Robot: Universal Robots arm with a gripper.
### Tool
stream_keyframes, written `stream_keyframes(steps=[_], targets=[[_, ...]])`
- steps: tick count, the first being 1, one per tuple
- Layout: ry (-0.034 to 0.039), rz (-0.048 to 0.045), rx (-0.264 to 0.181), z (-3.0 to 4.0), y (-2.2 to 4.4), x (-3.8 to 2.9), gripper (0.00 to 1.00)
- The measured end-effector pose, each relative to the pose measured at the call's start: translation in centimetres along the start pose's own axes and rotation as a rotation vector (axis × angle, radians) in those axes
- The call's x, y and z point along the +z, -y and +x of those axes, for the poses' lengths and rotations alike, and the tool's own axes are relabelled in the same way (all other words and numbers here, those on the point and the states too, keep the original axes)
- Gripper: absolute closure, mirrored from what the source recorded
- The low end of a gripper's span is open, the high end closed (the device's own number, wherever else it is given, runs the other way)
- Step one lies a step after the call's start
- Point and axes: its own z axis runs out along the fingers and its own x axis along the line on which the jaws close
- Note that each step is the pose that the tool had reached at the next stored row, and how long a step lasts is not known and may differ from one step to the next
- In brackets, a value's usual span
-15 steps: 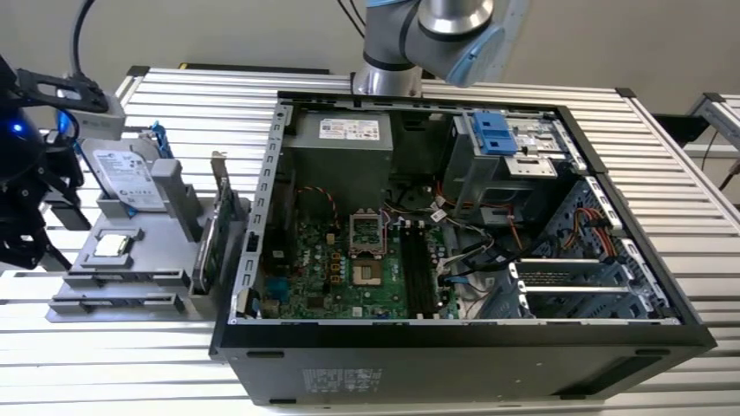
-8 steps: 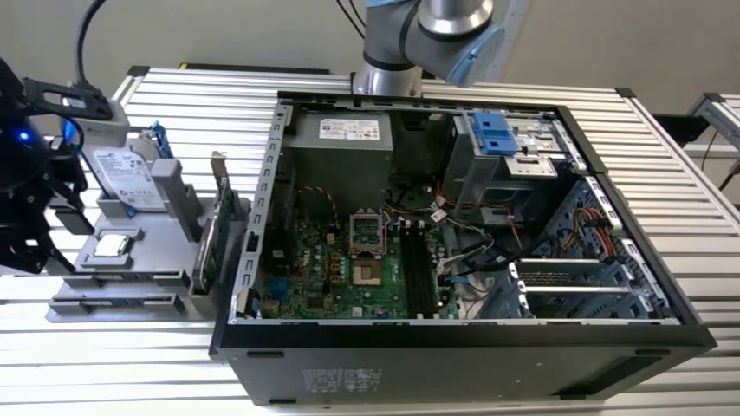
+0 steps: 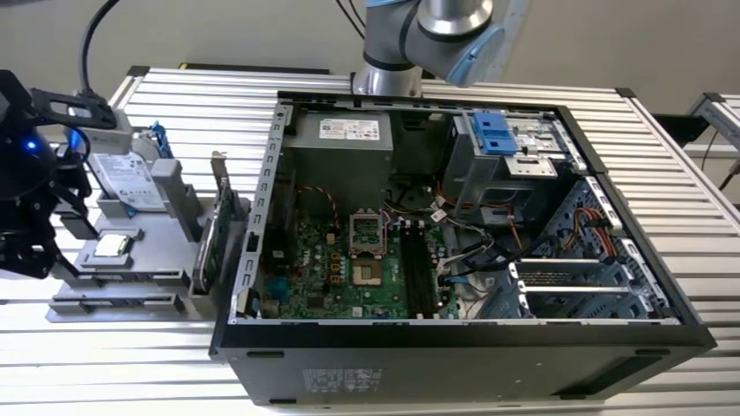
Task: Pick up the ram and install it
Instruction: 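Pick up the ram and move it above insertion slot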
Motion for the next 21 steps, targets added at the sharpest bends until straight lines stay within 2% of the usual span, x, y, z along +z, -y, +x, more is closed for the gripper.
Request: stream_keyframes(steps=[21], targets=[[-0.0002, -0.0001, -0.006, 0.05, 0.06, 1.91, 0.00]])
